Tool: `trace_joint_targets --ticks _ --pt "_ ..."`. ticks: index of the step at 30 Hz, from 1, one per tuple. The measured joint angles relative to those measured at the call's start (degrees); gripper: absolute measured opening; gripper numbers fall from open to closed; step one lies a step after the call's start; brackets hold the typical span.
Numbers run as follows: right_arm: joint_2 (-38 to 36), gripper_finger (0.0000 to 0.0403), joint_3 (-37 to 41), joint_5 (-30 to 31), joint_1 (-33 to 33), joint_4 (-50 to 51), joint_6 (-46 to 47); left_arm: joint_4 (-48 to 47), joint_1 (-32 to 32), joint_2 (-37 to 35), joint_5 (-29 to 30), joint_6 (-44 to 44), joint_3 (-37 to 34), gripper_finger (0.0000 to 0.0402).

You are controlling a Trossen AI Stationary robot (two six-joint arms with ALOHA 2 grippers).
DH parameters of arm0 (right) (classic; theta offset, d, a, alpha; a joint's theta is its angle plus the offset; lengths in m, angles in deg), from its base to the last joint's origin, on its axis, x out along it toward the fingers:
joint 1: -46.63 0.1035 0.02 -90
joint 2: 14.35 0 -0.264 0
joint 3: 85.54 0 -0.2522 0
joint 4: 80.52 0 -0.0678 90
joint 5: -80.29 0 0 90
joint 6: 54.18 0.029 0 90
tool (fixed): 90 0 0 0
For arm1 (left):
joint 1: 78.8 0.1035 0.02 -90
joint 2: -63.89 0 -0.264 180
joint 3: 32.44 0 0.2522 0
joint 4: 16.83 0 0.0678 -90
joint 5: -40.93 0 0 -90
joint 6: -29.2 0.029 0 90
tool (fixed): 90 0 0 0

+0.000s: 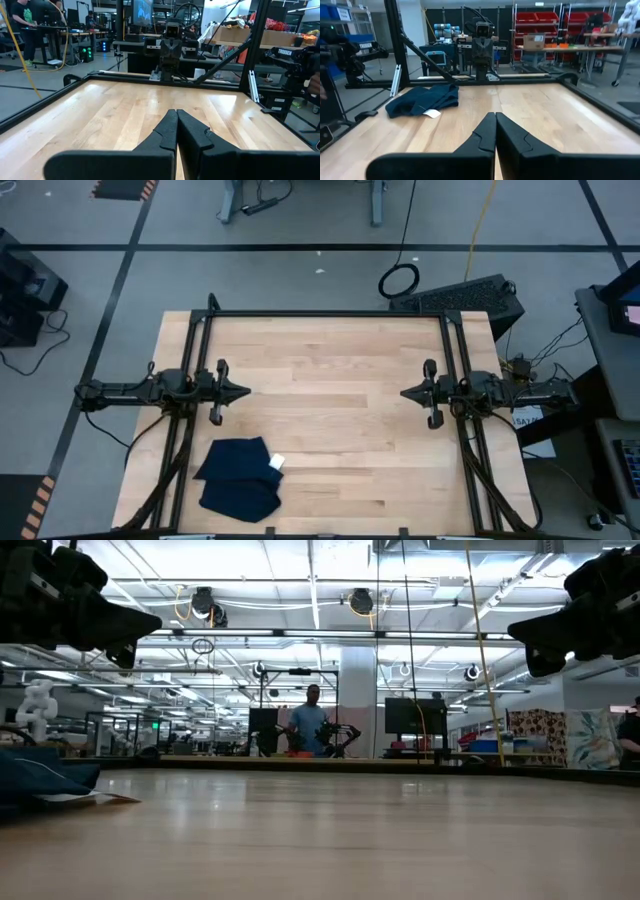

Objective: Roll towel
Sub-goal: Roll the dark blue towel

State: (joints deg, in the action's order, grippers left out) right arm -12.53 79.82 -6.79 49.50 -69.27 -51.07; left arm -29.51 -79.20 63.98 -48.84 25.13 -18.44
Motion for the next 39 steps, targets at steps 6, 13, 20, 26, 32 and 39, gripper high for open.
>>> trace_joint_targets --ticks 6,13,20,26,32,39 --pt "1.9 0.0000 -3.9 0.2 0.0 -0.5 2.2 0.0 0.0 0.0 0.0 3.3 0.0 0.0008" --pt "11.3 0.0000 -17.7 0.6 0.0 4.0 2.3 0.0 0.0 0.0 0.0 3.0 0.0 0.0008" --pt "27.2 0.0000 -38.4 0.5 0.0 15.4 3.2 0.0 0.0 0.0 0.0 3.0 0.0 0.0008" --pt "39.7 0.0000 -52.4 0.2 0.0 20.6 3.8 0.2 0.0 0.0 0.0 3.0 0.0 0.0008" --pt "47.9 0.0000 -56.9 0.4 0.5 20.1 6.7 0.3 0.0 0.0 0.4 3.0 0.0 0.0008" --pt "57.0 0.0000 -56.9 0.5 2.8 22.8 6.4 0.5 0.0 0.0 1.1 3.0 0.0 0.0008"
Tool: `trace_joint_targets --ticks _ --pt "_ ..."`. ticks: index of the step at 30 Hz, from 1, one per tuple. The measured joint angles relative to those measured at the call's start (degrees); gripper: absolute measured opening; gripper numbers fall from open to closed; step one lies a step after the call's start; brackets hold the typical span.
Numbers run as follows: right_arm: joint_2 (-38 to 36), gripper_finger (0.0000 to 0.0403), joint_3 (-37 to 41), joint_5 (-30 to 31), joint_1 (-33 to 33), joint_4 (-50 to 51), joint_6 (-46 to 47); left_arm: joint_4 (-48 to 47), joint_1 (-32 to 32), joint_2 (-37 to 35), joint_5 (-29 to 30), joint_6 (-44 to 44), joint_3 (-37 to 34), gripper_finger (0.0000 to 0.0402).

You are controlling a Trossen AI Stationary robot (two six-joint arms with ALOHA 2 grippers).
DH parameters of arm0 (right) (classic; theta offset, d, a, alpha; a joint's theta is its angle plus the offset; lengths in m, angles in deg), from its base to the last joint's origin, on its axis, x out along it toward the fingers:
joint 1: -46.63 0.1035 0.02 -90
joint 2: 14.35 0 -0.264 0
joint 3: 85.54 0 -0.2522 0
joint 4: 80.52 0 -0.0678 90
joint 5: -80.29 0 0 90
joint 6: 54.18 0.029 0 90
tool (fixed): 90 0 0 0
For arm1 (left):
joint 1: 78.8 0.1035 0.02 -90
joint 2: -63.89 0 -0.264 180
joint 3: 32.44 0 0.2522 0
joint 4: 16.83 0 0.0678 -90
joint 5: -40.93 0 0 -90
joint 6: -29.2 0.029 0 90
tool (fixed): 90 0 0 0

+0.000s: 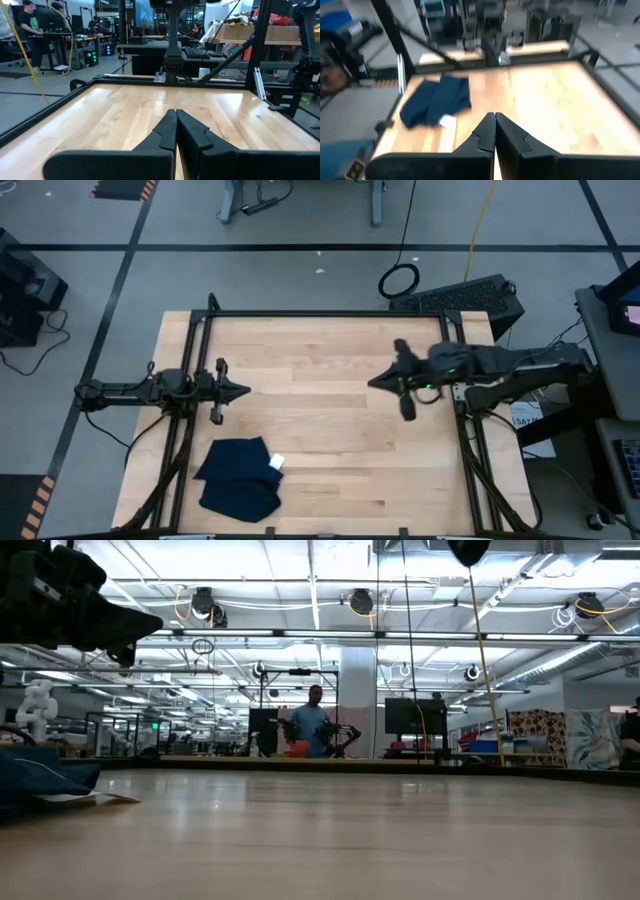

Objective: Roll towel
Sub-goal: Roll the dark blue towel

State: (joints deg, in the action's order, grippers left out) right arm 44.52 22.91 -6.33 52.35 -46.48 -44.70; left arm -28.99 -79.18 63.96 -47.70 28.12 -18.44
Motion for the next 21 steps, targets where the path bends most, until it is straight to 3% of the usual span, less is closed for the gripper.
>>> trace_joint_targets --ticks 5,11,21 --pt "7.8 0.0000 0.0 2.4 2.5 0.3 0.2 1.7 0.0 0.1 0.7 -3.4 0.2 0.0008" --pt "18.8 0.0000 0.1 9.3 5.6 -1.6 1.3 -4.6 -0.1 3.0 1.9 -6.5 5.9 0.0008" --pt "34.7 0.0000 0.1 10.1 8.0 -12.4 1.9 -27.2 -1.5 19.2 0.2 -9.6 28.0 0.0010"
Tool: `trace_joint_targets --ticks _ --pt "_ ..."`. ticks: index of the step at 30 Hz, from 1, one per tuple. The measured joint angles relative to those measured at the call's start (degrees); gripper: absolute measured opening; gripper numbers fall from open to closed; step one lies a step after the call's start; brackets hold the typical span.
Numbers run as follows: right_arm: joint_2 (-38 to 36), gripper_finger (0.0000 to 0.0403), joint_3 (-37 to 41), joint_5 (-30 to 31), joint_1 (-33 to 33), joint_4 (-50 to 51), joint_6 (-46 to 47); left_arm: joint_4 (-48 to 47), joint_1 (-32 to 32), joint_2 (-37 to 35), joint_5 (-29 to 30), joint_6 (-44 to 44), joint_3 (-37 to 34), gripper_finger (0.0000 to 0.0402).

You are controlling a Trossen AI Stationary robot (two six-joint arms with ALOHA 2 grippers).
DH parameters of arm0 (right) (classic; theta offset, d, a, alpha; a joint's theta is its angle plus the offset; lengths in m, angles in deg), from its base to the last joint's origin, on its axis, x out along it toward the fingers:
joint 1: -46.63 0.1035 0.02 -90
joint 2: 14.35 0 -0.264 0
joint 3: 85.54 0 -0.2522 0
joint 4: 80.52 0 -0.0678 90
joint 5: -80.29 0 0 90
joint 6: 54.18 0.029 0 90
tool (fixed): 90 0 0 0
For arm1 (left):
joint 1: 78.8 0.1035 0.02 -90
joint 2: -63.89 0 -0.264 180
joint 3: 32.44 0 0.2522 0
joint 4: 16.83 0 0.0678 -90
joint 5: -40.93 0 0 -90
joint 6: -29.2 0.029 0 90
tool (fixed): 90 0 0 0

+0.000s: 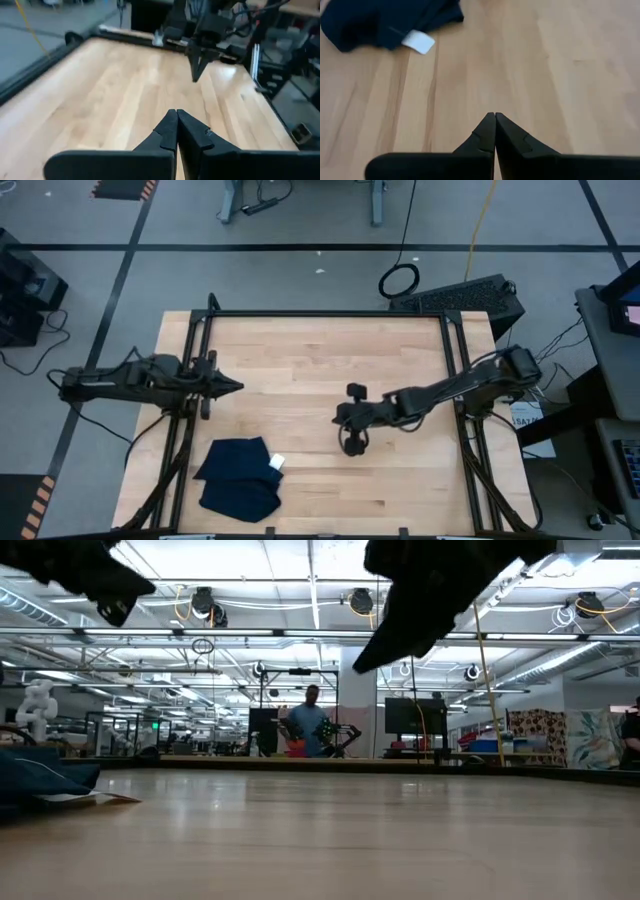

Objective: Roll towel
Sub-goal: Roll the dark blue towel

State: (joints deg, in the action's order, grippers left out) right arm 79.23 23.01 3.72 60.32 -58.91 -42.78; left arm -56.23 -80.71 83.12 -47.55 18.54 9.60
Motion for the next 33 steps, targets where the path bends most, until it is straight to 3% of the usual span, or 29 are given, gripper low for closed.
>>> trace_joint_targets --ticks 6,14,22,33 --pt "5.7 0.0000 0.0 0.0 0.4 -4.2 0.2 -14.8 -2.1 14.4 -2.8 -3.6 11.9 0.0056" --pt "7.7 0.0000 0.0 0.0 0.9 -7.4 1.4 -23.5 -8.3 35.1 -9.5 -6.6 12.5 0.0137" --pt "7.6 0.0000 0.0 0.0 1.6 -8.6 1.0 -16.4 -15.0 50.4 -11.8 -6.6 12.5 0.0146" --pt "7.6 0.0000 0.0 0.0 2.6 -9.1 0.0 -8.2 -19.6 58.7 -9.2 -5.5 12.6 0.0146"
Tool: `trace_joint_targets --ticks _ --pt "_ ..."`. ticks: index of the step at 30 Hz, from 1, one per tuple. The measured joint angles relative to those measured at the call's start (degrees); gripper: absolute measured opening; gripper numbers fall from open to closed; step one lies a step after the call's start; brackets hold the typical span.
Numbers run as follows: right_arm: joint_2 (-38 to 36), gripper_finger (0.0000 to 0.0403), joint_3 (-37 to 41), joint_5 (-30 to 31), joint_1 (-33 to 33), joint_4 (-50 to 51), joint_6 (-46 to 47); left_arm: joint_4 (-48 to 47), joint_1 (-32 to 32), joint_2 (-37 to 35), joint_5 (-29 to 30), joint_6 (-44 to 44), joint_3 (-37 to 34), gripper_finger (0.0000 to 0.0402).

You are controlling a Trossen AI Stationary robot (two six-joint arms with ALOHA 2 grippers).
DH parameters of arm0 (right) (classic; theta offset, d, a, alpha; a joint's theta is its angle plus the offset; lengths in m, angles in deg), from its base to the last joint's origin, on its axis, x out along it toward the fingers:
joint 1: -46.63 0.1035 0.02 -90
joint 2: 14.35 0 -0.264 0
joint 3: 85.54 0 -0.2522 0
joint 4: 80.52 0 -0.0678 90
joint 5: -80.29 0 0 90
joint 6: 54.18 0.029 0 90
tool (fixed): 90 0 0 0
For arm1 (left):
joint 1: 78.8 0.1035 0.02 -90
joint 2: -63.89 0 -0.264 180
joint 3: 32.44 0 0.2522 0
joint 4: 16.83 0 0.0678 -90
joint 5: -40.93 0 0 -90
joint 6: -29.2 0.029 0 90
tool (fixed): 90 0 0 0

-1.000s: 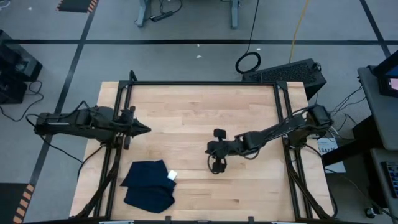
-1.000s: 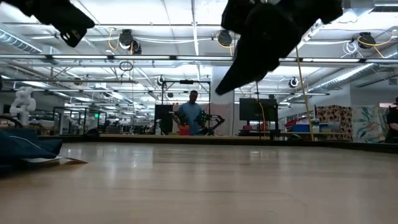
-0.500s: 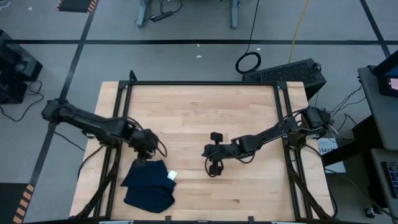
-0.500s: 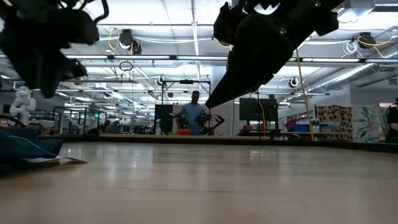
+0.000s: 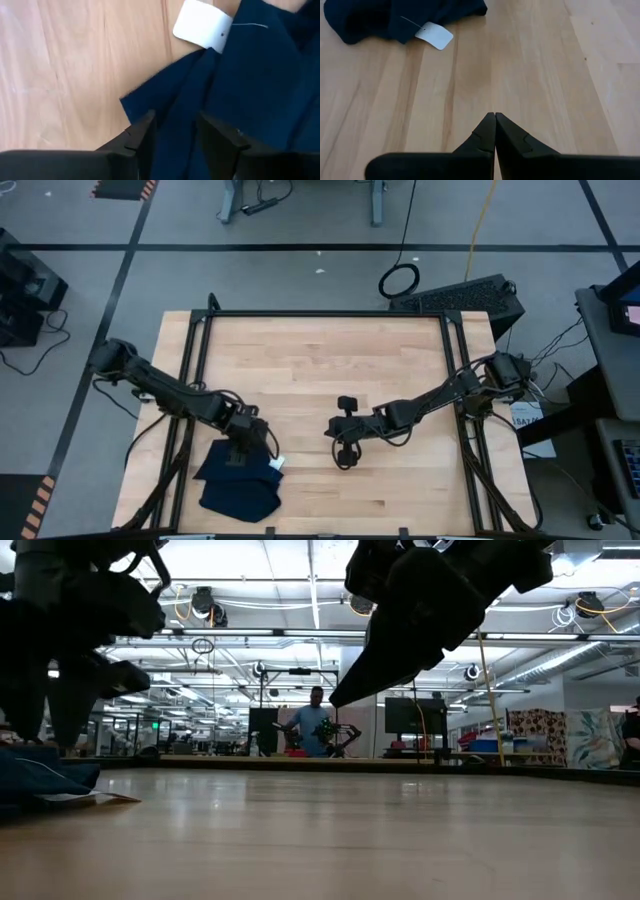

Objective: Roll towel
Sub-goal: Roll the dark blue towel

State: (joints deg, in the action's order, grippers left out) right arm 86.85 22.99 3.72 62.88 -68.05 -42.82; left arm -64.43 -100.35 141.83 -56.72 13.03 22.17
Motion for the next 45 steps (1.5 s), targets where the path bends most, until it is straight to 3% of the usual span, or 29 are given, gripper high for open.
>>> trace_joint_targets --ticks 6,13,19,30,35,39,45 --pt "0.0 0.0000 0.0 0.0 0.0 -0.2 0.0 0.2 -2.2 2.5 0.8 7.6 0.0 0.0129" --pt "0.0 0.0000 0.0 -0.2 0.0 -0.2 0.0 0.1 -2.7 3.1 1.1 9.1 0.0 0.0012" --pt "0.0 0.0000 0.0 0.0 0.0 -0.4 0.3 -1.8 -2.9 -0.5 3.3 8.7 3.0 0.0006" --pt "0.0 0.0009 0.0 0.0 1.7 -18.1 -0.7 -7.6 -2.9 -11.4 19.1 12.3 13.9 0.0005" --pt "0.0 0.0046 0.0 0.7 2.6 -28.2 -2.3 -6.7 -2.9 -14.8 28.8 15.4 14.7 0.0005" --pt "-0.1 0.0089 0.0 6.5 3.2 -32.9 -5.0 -3.7 -2.8 -16.3 36.6 15.8 14.7 0.0005" --pt "-0.1 0.0141 0.0 13.4 3.4 -34.7 -6.2 6.1 -2.8 -17.0 38.2 21.0 14.6 0.0005"
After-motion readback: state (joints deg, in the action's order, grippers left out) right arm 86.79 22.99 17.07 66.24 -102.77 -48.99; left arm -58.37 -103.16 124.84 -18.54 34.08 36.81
